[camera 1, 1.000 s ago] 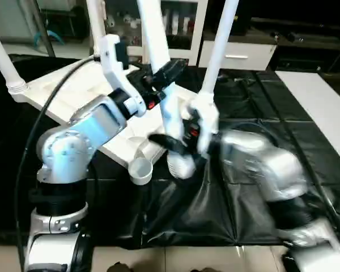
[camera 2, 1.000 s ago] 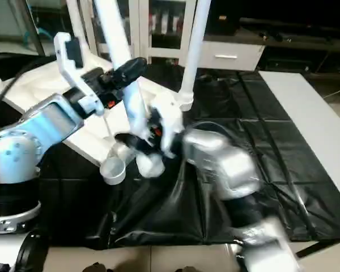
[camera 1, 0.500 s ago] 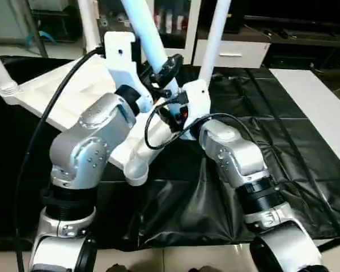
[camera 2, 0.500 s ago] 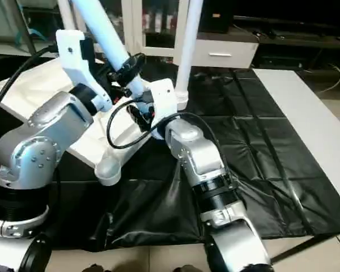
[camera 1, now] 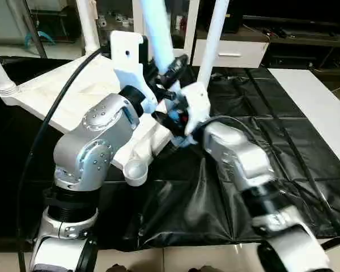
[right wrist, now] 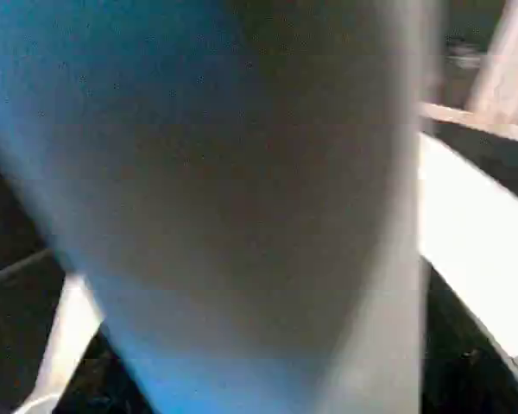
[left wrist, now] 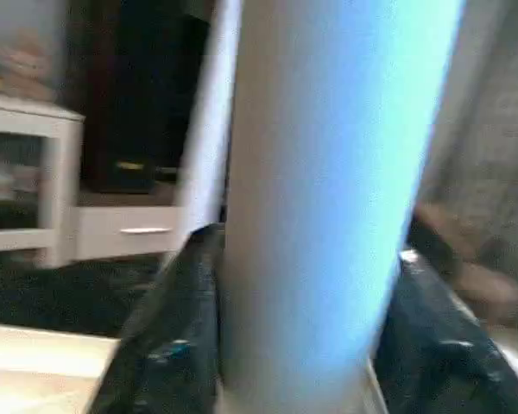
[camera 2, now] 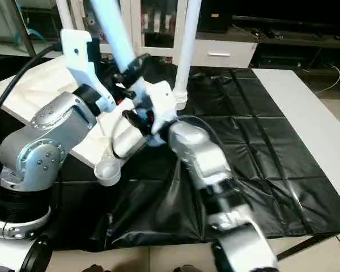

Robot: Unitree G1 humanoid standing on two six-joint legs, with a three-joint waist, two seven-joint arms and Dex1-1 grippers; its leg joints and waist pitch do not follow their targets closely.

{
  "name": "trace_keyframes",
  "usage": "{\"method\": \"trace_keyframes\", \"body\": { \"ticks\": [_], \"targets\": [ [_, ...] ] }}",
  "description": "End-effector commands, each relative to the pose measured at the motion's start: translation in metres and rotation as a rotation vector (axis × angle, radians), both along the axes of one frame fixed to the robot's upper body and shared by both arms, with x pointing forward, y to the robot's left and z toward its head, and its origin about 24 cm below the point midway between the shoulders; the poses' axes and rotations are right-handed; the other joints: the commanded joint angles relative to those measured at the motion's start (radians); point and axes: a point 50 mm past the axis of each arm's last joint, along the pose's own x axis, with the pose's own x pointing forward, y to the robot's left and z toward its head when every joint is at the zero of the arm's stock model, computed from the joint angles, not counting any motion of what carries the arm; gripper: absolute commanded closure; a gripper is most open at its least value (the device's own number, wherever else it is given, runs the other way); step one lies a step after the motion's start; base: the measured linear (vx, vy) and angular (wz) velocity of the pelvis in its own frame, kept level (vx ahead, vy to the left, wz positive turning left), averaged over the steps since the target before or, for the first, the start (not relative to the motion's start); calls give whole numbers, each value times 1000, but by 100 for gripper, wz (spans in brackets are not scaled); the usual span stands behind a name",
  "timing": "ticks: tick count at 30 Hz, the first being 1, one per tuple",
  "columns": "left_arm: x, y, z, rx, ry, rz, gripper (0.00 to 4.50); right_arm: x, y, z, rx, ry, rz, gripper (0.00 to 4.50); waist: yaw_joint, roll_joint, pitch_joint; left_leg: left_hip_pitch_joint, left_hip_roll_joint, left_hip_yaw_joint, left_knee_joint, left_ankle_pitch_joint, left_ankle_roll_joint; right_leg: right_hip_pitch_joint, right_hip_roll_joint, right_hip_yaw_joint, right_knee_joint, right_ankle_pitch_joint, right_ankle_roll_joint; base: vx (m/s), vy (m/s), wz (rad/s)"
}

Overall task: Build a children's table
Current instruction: Pick table leg

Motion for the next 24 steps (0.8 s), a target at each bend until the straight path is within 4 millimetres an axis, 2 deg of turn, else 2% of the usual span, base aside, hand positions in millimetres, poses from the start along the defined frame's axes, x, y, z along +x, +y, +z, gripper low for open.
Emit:
{"method": "trace_keyframes", "body": {
  "ticks": [1, 3, 4, 6, 9, 11, 12, 13, 14, 18, 19, 20, 22, 24],
  "targets": [
    [-7, -2, -3, -59, 73, -146, 183, -11, -1, 16, 51, -41, 147, 231, 6, 18, -74, 1, -1, 17, -69, -207, -15, 71, -27, 43, -59, -189, -167, 0, 0, 0],
    [-9, 0, -4, -86, 99, -203, 155, -17, -5, 18, 72, -32, 210, 258, 4, 17, -71, 0, -2, 19, -70, -216, -9, 69, -25, 42, -59, -203, -174, 0, 0, 0],
    [-12, 3, -5, -118, 122, -274, 155, -24, -11, 21, 96, -19, 290, 258, 7, 16, -72, 2, -2, 19, -70, -221, -5, 69, -26, 41, -63, -216, -174, 0, 0, 0],
    [-16, 5, -4, -152, 140, -359, 124, -31, -18, 22, 113, 7, 369, 267, 8, 16, -70, 1, -1, 18, -72, -232, 4, 69, -24, 40, -64, -240, -174, 0, 0, 0],
    [-18, 6, -3, -164, 163, -417, 110, -39, -25, 22, 125, 45, 450, 269, 15, 16, -69, 3, 1, 17, -72, -249, 3, 66, -27, 38, -71, -296, -163, 0, 0, 0],
    [-19, 6, -2, -183, 180, -472, 111, -46, -30, 20, 116, 70, 512, 269, 18, 14, -68, 4, -4, 19, -70, -250, 4, 70, -25, 37, -74, -317, -151, 0, 0, 0],
    [-21, 6, -1, -198, 202, -532, 111, -57, -35, 18, 93, 106, 595, 269, 23, 17, -68, 6, -1, 18, -70, -249, 4, 65, -26, 39, -74, -319, -148, 0, 0, 0],
    [-23, 6, 1, -222, 215, -587, 111, -65, -40, 15, 67, 138, 661, 270, 28, 20, -69, 8, 0, 17, -70, -247, 5, 68, -25, 39, -74, -316, -145, 0, 0, 0],
    [-23, 6, 2, -238, 222, -612, 111, -69, -42, 14, 55, 153, 688, 270, 30, 18, -68, 7, -1, 18, -69, -244, 6, 68, -24, 38, -75, -312, -145, 0, 0, 0],
    [-32, 5, 7, -281, 219, -762, 111, -79, -47, 12, 16, 187, 758, 270, 38, 15, -69, 4, -1, 16, -70, -258, 1, 69, -29, 34, -79, -365, -137, 0, 0, 0],
    [-37, 4, 7, -262, 209, -810, 111, -80, -48, 12, 1, 191, 769, 270, 39, 18, -67, 5, -2, 16, -69, -262, 1, 67, -29, 34, -83, -387, -129, 0, 0, 0],
    [-41, 4, 7, -233, 203, -840, 111, -81, -48, 12, -8, 193, 771, 270, 39, 16, -68, 4, -2, 16, -69, -259, 1, 67, -30, 35, -83, -392, -125, 0, 0, 0],
    [-43, 3, 4, -182, 206, -846, 138, -81, -50, 12, -15, 195, 769, 270, 38, 24, -66, 7, 1, 14, -71, -270, -2, 62, -29, 34, -84, -414, -118, 0, 0, 0],
    [-39, 4, 3, -186, 223, -816, 149, -81, -50, 13, -18, 195, 765, 270, 39, 22, -66, 8, 0, 16, -70, -267, -3, 63, -28, 33, -85, -415, -116, 0, 0, 0]
  ]
}}
